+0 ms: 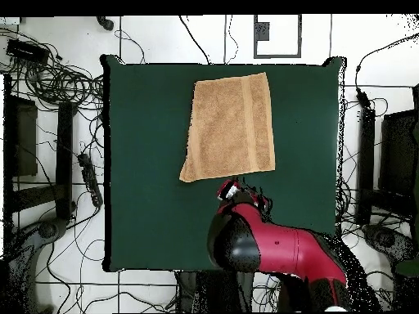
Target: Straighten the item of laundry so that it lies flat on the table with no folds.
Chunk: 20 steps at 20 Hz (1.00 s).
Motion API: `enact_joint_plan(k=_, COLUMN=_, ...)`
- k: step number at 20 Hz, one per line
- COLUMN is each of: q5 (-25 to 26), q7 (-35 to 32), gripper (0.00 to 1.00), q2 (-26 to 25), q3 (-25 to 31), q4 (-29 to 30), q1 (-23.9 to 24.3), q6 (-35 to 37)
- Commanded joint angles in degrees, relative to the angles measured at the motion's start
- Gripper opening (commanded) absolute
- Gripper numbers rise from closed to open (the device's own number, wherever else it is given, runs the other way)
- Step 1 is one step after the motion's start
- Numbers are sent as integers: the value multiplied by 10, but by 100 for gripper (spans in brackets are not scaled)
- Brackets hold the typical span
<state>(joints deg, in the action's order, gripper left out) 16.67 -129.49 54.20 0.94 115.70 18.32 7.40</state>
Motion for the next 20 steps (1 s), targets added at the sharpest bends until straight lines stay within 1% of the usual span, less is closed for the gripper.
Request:
enact_joint_plan(k=1, q5=-14, q7=-38, gripper=100, q2=-69, q3=106, q4=26, q1=2, q6=-1)
enact_joint_plan(k=3, q5=-6, q7=-26, gripper=100, q2=-72, q3=115, q4=20, q1=11, q6=3)
enact_joint_plan(k=4, q5=-2, q7=-25, gripper=100, q2=-75, q3=108, q4=12, q1=5, q6=4)
enact_joint_plan(k=7, q5=8, q7=-7, gripper=100, q2=-91, q3=128, q4=2, q1=25, q6=7)
enact_joint_plan(k=8, q5=11, q7=-7, gripper=100, q2=-98, q3=126, q4=-1, q1=24, q6=2)
enact_joint_plan(k=10, q5=23, q7=-6, gripper=100, q2=-112, q3=115, q4=-10, q1=10, q6=-7)
enact_joint_plan(k=13, q5=25, q7=-14, gripper=100, q2=-124, q3=108, q4=-17, q1=-10, q6=-23)
enact_joint_plan(k=15, q5=18, q7=-31, gripper=100, q2=-127, q3=86, q4=-26, q1=-37, q6=-29)
enact_joint_plan(k=20, q5=-2, q7=-55, gripper=100, q2=-145, q3=68, q4=-42, q1=-72, q6=-41)
